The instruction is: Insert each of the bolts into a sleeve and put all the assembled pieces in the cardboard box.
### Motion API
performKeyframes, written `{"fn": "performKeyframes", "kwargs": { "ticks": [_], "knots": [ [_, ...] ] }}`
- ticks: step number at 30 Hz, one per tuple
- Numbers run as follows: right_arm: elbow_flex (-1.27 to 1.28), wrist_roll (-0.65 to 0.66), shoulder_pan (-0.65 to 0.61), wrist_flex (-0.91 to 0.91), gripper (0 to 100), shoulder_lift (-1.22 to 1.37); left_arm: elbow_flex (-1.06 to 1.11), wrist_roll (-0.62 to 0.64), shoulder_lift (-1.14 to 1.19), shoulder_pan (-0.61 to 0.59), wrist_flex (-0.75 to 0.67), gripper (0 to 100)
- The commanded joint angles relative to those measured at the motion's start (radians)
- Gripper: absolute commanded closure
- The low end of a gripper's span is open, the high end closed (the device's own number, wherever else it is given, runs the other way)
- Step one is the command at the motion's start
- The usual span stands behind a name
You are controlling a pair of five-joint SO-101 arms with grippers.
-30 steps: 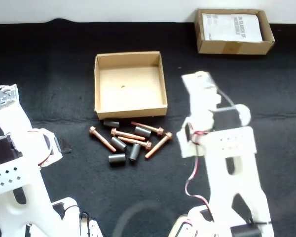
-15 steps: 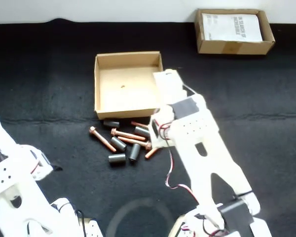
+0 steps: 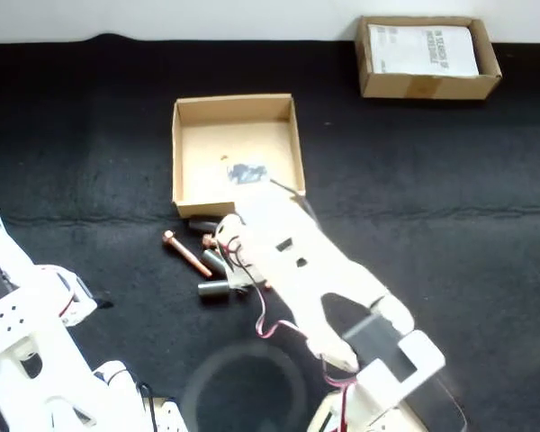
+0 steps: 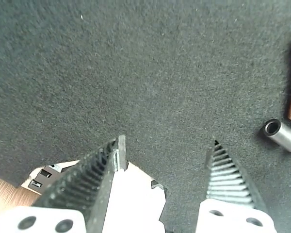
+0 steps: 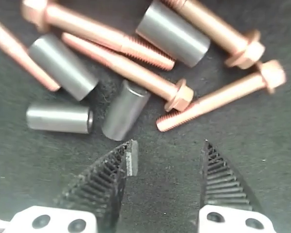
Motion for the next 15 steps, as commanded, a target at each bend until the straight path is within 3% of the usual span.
{"fn": "performKeyframes", "kwargs": {
  "ticks": [1,11,15],
  "knots": [
    [-0.038,-0.009,-0.01,-0.07,79.6,0.068,-0.002,0.005,-0.001,0.001,-0.017,73],
    [-0.041,-0.181,-0.007,-0.318,79.6,0.125,-0.002,0.005,-0.001,0.001,-0.068,73],
    [-0.045,-0.203,-0.01,-0.338,79.6,0.12,-0.002,0.003,-0.001,0.002,-0.066,73]
  ]
}}
